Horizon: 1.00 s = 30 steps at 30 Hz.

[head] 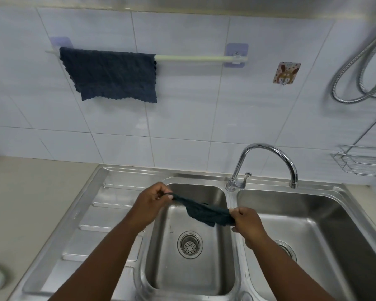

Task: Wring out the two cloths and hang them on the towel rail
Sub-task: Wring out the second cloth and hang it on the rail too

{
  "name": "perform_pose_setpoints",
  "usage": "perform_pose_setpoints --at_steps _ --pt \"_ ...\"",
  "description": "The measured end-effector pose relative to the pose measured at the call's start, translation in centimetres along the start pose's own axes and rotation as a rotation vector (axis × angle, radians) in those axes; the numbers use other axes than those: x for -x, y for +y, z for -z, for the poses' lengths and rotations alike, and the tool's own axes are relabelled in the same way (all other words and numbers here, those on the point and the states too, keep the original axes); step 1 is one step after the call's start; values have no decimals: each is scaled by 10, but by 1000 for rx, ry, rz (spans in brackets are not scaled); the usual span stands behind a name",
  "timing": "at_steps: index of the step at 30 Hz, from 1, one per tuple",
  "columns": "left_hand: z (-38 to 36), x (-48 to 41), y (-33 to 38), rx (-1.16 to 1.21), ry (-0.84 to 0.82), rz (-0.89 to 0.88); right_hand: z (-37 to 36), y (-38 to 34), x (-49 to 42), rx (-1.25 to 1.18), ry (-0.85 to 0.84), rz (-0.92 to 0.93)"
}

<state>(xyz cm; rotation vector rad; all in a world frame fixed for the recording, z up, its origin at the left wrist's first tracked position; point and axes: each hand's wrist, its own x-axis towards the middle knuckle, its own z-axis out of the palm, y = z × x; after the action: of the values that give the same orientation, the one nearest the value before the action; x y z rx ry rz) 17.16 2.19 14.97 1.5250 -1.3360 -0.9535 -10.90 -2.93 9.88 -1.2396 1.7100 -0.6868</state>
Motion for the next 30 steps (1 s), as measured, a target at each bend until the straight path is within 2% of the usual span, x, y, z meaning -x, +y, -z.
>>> perform_pose_setpoints --at_steps 2,5,8,10,12,14,16,19,21,24,30 --pt "6 -3 3 71 90 64 1 1 -2 -51 -38 -17" --pt "8 -5 11 176 160 99 0 0 -3 210 -85 111" --pt "6 -6 17 36 186 36 1 -1 -4 515 -91 201" --pt "4 -7 24 -47 179 -11 4 -1 -5 600 -6 225" --pt "3 -8 29 -100 165 -47 7 -1 -5 555 76 230" --pt "5 -10 32 -156 178 -75 10 -2 -7 269 85 186" --pt "10 -13 33 -193 215 -83 14 -6 -5 -47 54 143" --pt "20 -17 32 -227 245 -20 28 -12 -6 -256 -47 166" --pt "27 -19 31 -202 231 32 40 -16 -9 -242 -129 201" --pt "32 -21 31 -160 210 96 56 -25 -11 -94 -224 216" --pt "36 -31 40 -149 161 117 66 -58 -10 216 -214 255"
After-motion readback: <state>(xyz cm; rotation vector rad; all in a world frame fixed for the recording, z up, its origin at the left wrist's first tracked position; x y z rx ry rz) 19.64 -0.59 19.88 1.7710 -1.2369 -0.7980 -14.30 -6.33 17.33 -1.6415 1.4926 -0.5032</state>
